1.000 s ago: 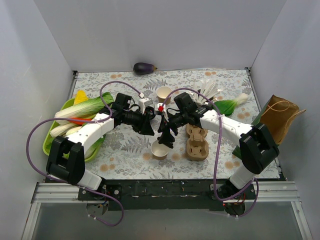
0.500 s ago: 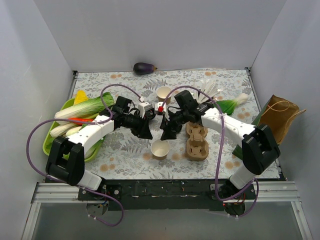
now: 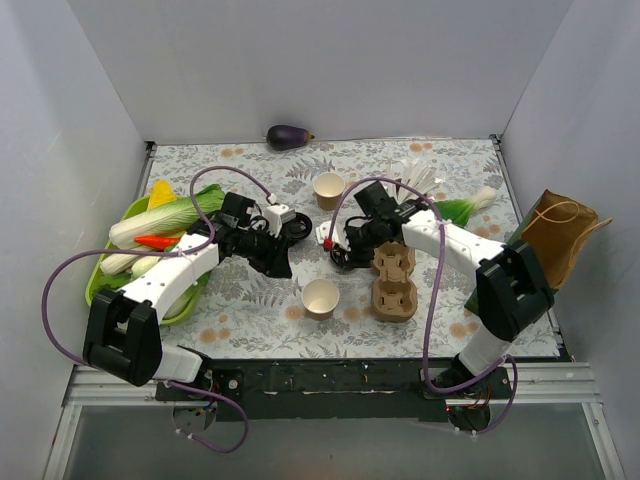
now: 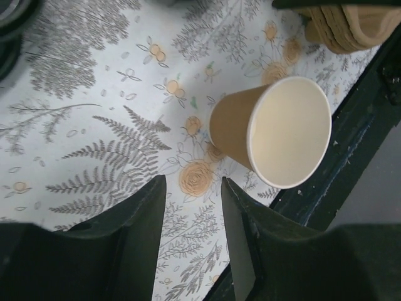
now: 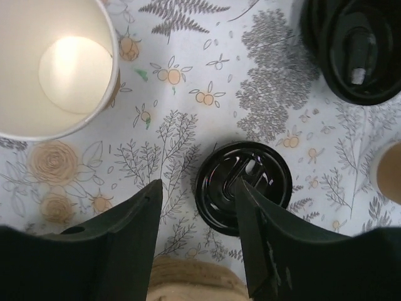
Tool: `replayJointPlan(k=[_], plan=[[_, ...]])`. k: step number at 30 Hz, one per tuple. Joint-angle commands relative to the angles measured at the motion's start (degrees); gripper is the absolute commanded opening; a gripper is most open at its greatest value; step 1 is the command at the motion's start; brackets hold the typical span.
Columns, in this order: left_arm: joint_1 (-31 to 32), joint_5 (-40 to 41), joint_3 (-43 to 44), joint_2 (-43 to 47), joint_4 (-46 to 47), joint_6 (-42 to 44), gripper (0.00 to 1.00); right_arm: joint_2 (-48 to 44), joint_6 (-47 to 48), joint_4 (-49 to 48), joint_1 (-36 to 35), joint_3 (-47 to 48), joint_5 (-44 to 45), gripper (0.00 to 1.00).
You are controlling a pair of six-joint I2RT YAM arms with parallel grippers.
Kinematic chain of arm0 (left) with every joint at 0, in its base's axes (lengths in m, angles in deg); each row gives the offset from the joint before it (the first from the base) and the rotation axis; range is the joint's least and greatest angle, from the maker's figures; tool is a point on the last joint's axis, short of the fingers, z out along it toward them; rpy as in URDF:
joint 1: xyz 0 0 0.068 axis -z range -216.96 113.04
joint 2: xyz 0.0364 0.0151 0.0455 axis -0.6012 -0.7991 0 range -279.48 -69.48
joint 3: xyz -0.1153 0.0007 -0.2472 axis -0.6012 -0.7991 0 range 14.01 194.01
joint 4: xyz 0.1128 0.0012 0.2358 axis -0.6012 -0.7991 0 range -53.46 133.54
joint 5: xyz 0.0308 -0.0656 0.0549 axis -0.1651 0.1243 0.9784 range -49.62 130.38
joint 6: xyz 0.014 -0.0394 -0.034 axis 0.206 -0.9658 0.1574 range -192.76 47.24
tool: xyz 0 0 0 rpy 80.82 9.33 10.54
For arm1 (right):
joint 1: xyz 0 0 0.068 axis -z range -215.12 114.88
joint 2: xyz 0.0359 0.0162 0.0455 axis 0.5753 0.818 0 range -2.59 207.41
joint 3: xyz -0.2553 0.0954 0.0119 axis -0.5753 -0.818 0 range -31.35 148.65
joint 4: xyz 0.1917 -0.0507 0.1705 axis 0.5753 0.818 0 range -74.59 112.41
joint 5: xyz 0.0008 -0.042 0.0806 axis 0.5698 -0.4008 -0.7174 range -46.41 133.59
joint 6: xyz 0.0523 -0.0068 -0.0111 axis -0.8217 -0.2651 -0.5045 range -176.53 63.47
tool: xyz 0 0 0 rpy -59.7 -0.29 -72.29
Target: Pack the takeout coffee
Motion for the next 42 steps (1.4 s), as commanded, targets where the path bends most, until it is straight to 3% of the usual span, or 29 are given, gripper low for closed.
replayJointPlan(k=[1,9,25,36,42], plan=[[-1.9,2.7,5.0,-0.2,0.6,0.1,0.41,3.8,12.3,2.2,-2.4,0.7,7.4,0.56],[-6.4,3.0,7.2,0.5,1.5,-0.5,0.43,5.7,12.7,-3.9,-2.8,-2.9,14.8,0.53],[-8.9,1.3,8.3,0.3,1.7,-1.2,0.44,10.0,11.5,-7.4,-4.7,-4.7,17.9,0.45],[-9.1,-0.7,6.8,2.1,2.7,-2.2,0.44,11.1,6.9,-6.7,-5.2,-2.0,19.9,0.18],[-9.1,-1.6,7.0,3.2,3.8,-3.1,0.44,9.3,1.3,2.8,-5.3,7.4,17.9,0.11]])
